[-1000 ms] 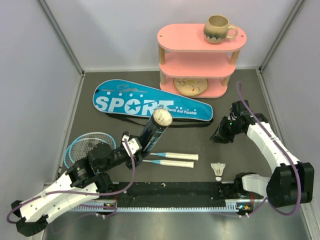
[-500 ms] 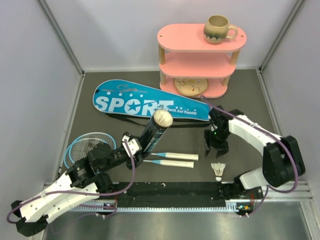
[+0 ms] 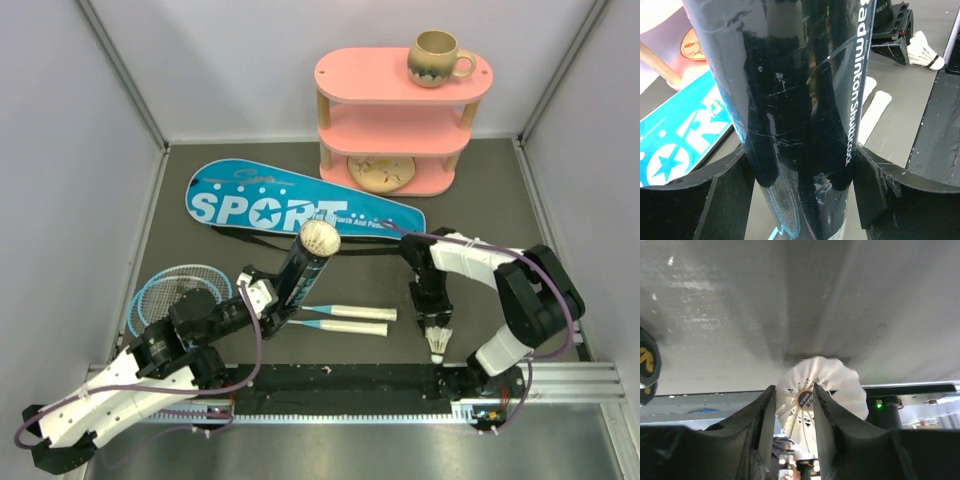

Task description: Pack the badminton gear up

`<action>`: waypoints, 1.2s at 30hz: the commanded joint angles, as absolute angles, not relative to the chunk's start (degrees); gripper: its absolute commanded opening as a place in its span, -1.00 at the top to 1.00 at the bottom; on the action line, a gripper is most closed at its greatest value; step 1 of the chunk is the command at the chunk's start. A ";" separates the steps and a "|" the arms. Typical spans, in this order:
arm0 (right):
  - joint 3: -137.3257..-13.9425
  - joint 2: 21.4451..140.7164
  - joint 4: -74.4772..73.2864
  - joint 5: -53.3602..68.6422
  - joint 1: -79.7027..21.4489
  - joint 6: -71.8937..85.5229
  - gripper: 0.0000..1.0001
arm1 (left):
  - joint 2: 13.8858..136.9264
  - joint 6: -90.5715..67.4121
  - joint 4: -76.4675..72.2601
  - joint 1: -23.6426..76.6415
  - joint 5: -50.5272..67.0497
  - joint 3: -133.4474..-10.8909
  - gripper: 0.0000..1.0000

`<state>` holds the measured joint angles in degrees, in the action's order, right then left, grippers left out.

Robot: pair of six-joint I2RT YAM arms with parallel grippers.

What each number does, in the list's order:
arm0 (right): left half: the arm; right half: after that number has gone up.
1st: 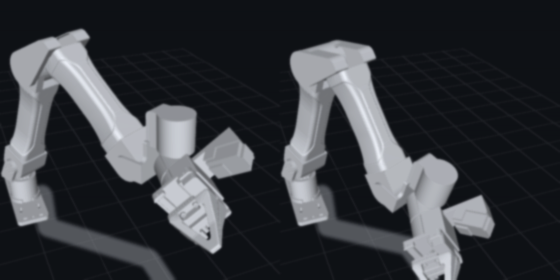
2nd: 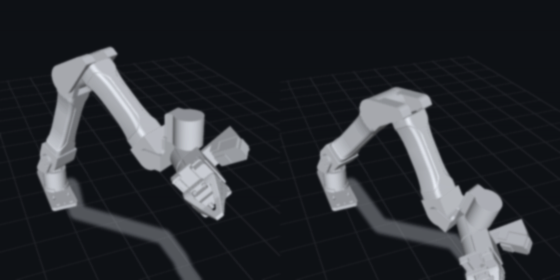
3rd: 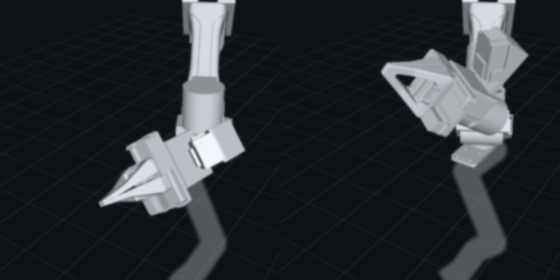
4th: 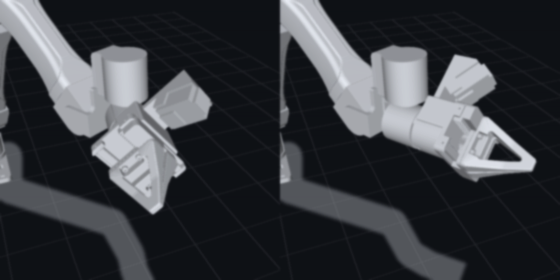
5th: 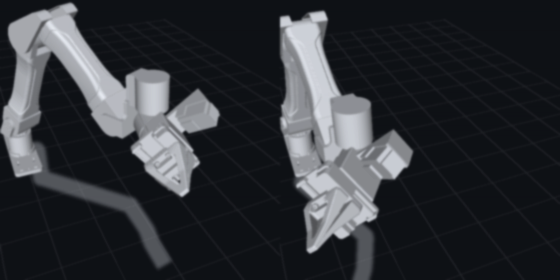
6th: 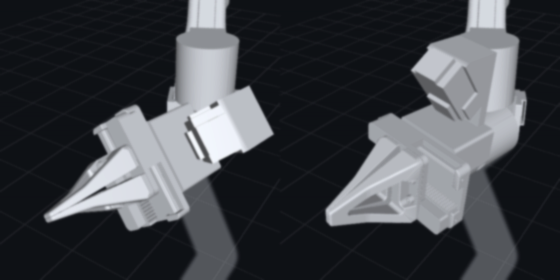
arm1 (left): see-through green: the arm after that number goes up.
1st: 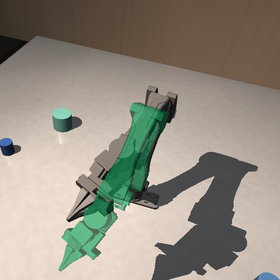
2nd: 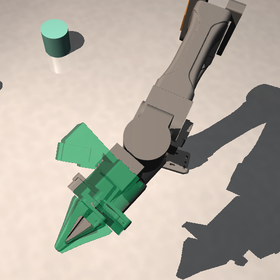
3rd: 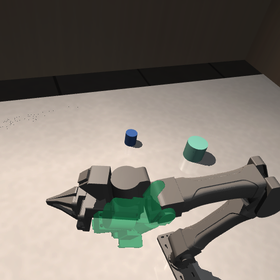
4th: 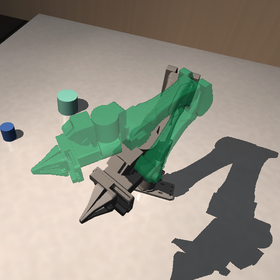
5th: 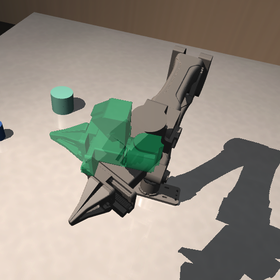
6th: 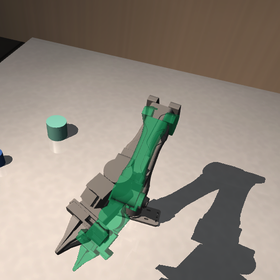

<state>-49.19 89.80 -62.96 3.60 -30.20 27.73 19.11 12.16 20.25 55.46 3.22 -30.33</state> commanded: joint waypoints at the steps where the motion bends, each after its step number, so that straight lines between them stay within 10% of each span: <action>1: -51.41 92.55 -63.02 1.58 -32.25 28.56 0.39 | 18.46 11.95 14.59 55.46 4.13 -32.70 1.00; 6: -55.27 88.08 -62.84 1.84 -32.26 28.74 1.00 | 18.81 11.95 14.50 55.46 3.17 -32.43 1.00; 19: -88.65 65.22 -48.71 9.63 -32.08 29.44 1.00 | 24.08 13.45 15.12 55.46 1.93 -32.17 1.00; 36: -104.94 71.28 -47.02 11.79 -48.77 30.24 1.00 | 27.77 13.45 16.08 55.46 3.78 -32.70 1.00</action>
<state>-103.20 69.60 -46.46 15.05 -44.58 31.55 27.68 13.26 20.23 55.46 2.33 -30.33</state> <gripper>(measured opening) 0.006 0.738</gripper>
